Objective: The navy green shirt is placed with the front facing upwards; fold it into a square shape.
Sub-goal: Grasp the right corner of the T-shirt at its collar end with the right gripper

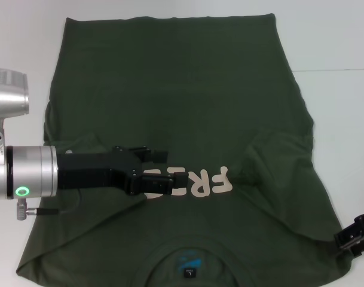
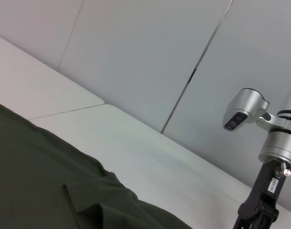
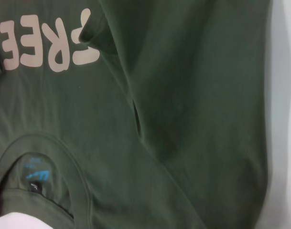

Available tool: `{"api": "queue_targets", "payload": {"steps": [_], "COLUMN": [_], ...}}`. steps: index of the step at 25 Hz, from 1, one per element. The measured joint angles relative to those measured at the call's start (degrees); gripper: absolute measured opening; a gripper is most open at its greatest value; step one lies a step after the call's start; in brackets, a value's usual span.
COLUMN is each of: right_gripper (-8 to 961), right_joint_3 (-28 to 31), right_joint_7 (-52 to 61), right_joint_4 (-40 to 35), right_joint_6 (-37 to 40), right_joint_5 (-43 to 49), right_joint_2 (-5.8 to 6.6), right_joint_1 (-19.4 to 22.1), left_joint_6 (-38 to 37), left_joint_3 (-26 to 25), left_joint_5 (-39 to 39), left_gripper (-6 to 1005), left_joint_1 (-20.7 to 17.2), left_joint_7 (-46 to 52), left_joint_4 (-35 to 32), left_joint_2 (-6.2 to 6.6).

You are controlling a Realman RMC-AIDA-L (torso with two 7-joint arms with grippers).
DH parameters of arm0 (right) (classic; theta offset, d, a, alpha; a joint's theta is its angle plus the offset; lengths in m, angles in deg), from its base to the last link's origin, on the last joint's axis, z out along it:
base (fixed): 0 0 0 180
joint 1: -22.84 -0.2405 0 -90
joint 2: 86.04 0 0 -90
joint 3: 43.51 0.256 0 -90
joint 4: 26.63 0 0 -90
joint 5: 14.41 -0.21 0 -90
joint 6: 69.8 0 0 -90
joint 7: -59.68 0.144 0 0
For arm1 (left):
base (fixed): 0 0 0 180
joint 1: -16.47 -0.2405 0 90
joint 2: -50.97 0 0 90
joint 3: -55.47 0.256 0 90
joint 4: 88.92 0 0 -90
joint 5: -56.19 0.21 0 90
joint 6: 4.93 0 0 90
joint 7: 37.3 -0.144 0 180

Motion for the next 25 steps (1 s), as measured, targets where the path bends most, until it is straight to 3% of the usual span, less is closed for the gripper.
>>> {"api": "queue_targets", "payload": {"steps": [3,8,14,19,22,25], "right_gripper": [728,495,434,447,643,635], "right_joint_3": [-0.59,-0.69,-0.7,-0.7,-0.76,-0.79], "right_joint_7": [0.11,0.14,0.14,0.1,0.15,0.17], "right_joint_4": [0.0,0.0,-0.15,-0.52,-0.49,-0.24], "right_joint_6": [-0.02,-0.14,-0.46,-0.66,-0.7,-0.7], "right_joint_5": [0.0,0.32,1.03,1.06,1.13,1.44], "right_joint_2": [0.0,0.0,0.01,0.07,0.09,0.08], "right_joint_1": [0.0,-0.01,-0.08,-0.2,-0.39,-0.52], "left_joint_6": [0.0,0.0,0.0,-0.01,-0.12,-0.11], "left_joint_3": [-0.06,-0.26,-0.1,-0.09,-0.19,-0.18], "left_joint_5": [0.0,-0.08,-0.34,-0.4,-0.43,-0.45], "left_gripper": [880,878,876,873,872,871], "left_joint_1": [0.0,0.0,0.0,0.01,0.07,0.16], "left_joint_7": [-0.32,-0.59,-0.62,-0.62,-0.62,-0.62], "left_joint_4": [0.02,0.46,0.53,0.53,0.53,0.53], "left_joint_2": [0.0,0.0,0.0,0.0,0.0,0.0]}}
